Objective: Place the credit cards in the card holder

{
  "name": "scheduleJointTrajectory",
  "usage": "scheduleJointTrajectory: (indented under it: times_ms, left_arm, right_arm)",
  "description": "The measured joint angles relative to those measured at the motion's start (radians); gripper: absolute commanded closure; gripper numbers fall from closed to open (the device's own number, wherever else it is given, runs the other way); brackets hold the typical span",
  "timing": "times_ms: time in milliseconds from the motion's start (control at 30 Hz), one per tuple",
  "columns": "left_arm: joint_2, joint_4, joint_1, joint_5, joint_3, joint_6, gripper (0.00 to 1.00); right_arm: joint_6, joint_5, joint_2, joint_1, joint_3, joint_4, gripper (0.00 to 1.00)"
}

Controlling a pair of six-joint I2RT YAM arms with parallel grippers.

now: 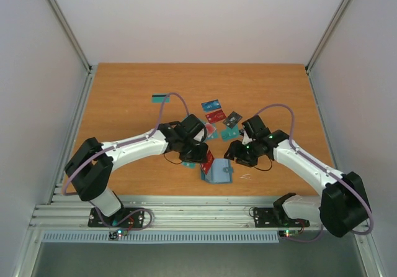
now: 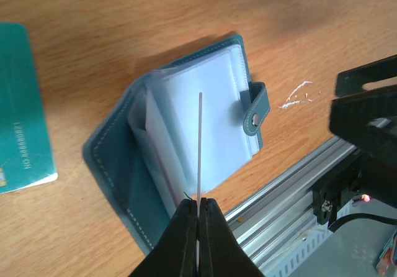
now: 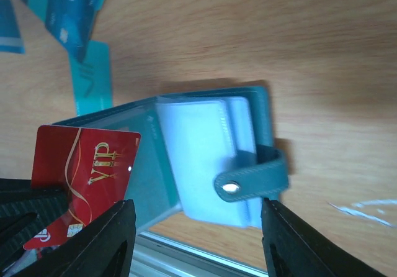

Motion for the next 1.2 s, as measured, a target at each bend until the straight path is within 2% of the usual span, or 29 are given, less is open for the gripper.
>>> scheduleJointTrajectory:
  times_ms: [200, 433, 1200]
  left_arm:
    - [-0.031, 0.003, 0.021, -0.008, -0.023, 0.002, 1.0]
    - [-0.031, 0.019, 0.03, -0.005, -0.064, 0.005, 1.0]
    - [0.016, 0.061, 0.036, 0.056, -0.086, 0.024, 1.0]
  right_arm:
    - [-0.006, -0.108, 0.108, 0.009, 0.0, 0.11, 0.47]
    - [-0.008, -0.167, 0.216, 0.02, 0.0, 0.193, 0.48]
    - [-0.037, -0.119, 0.301, 0.02, -0.026, 0.212, 0.52]
